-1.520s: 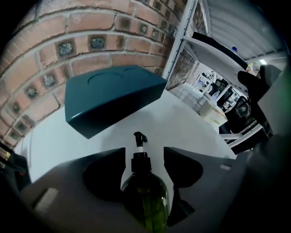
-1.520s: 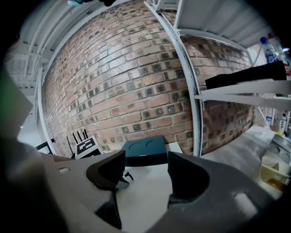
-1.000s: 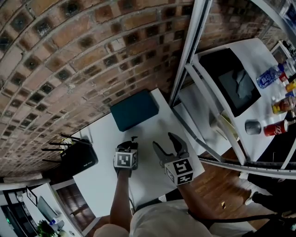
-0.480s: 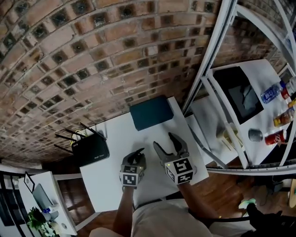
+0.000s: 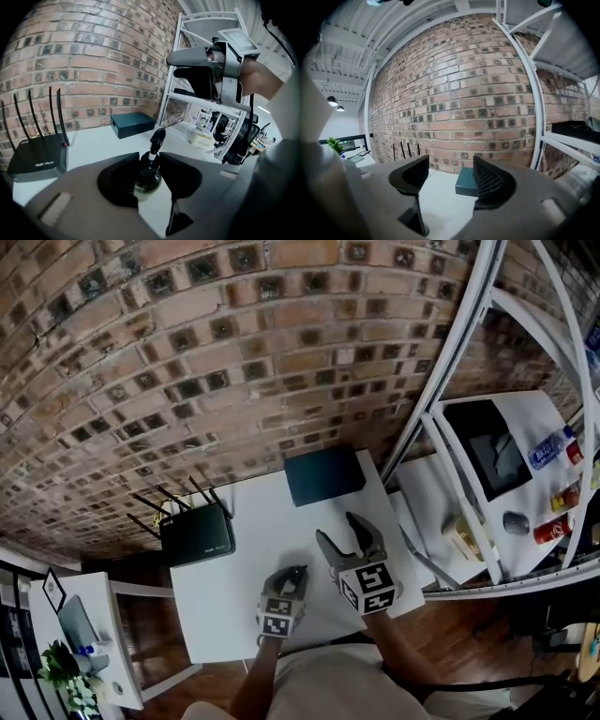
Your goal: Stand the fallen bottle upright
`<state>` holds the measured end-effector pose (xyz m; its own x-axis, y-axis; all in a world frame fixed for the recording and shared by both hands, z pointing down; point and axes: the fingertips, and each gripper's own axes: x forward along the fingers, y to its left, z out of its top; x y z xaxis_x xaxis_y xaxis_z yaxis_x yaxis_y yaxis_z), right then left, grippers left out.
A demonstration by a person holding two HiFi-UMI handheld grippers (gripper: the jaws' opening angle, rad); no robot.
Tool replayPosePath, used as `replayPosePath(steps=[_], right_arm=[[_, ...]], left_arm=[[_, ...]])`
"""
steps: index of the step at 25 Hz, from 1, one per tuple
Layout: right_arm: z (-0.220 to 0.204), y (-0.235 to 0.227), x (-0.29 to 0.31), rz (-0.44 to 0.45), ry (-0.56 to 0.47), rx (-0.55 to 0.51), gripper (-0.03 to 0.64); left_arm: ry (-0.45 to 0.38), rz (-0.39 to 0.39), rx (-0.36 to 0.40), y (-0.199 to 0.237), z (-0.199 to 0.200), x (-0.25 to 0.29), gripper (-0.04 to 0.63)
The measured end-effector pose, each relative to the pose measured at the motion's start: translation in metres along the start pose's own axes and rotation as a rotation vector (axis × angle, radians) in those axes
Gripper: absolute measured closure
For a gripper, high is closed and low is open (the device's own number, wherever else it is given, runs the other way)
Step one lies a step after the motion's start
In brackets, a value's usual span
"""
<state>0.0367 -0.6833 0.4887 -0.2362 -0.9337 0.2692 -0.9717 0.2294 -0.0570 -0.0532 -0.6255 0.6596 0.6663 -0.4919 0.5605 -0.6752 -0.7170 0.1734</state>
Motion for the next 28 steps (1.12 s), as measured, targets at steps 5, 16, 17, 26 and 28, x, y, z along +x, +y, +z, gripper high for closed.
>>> replayPosePath(steps=[5,16,17,26,28], right_arm=[[-0.005,0.014,-0.017,-0.015,0.010,-0.019,0.336],[-0.011,0.044,-0.085,0.171,-0.057,-0.092,0.336],[-0.010,0.044,-0.096,0.197,-0.073,-0.101,0.336],[-0.050,-0.010,-0.225,0.310,-0.139,-0.071,0.305],[-0.042,-0.009,-0.246,0.320,-0.177,-0.073,0.258]], left_arm=[[-0.045,0.003,0.047,-0.004,-0.004,-0.002,0.414],[-0.285,0.275,-0.088,-0.001,0.012,-0.080,0.296],[-0.315,0.319,-0.092,-0.005,0.018,-0.093,0.295],[-0.497,0.517,-0.103,-0.152,0.050,-0.161,0.288],[-0.493,0.548,-0.060,-0.179,0.055,-0.179,0.288]])
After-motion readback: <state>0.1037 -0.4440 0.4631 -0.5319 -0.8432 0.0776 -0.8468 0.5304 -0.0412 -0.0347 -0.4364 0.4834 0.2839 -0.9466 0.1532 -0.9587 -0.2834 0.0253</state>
